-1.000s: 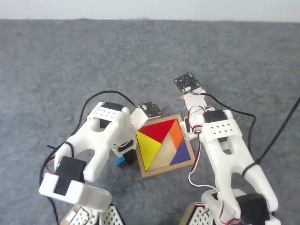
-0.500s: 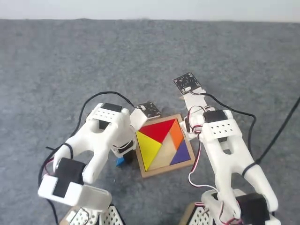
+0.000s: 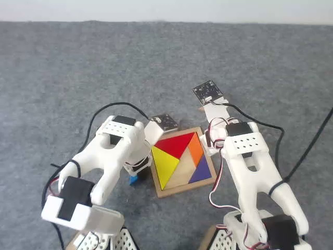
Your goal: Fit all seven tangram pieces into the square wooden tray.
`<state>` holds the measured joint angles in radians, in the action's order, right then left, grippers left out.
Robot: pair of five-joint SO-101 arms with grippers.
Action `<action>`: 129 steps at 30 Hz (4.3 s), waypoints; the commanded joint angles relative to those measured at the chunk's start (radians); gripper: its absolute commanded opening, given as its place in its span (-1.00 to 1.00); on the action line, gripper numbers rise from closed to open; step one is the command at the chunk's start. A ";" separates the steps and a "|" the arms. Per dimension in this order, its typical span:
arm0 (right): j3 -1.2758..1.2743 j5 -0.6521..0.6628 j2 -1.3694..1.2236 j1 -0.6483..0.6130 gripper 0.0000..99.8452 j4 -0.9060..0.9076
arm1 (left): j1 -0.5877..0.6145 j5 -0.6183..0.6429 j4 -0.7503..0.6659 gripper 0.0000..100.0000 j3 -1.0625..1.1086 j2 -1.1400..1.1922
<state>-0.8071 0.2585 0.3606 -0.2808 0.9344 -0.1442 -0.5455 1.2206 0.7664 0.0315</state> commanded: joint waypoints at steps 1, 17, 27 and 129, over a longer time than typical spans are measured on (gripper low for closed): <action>0.005 0.011 0.013 0.015 -0.99 -0.007 | 0.005 0.043 -0.012 -0.77 0.018 0.008; 0.005 0.011 0.013 0.015 -0.99 -0.007 | 0.005 0.158 -0.006 -0.84 0.019 0.008; 0.005 0.011 0.013 0.015 -0.99 -0.007 | 0.006 0.169 0.035 -0.84 0.021 -0.044; 0.008 0.011 0.013 0.015 -0.99 0.005 | 0.061 0.213 0.127 -0.90 0.035 -0.367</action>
<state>-0.8071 0.2585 0.3606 -0.2808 0.9344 -0.0767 -0.3383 1.2896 0.8278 -0.1956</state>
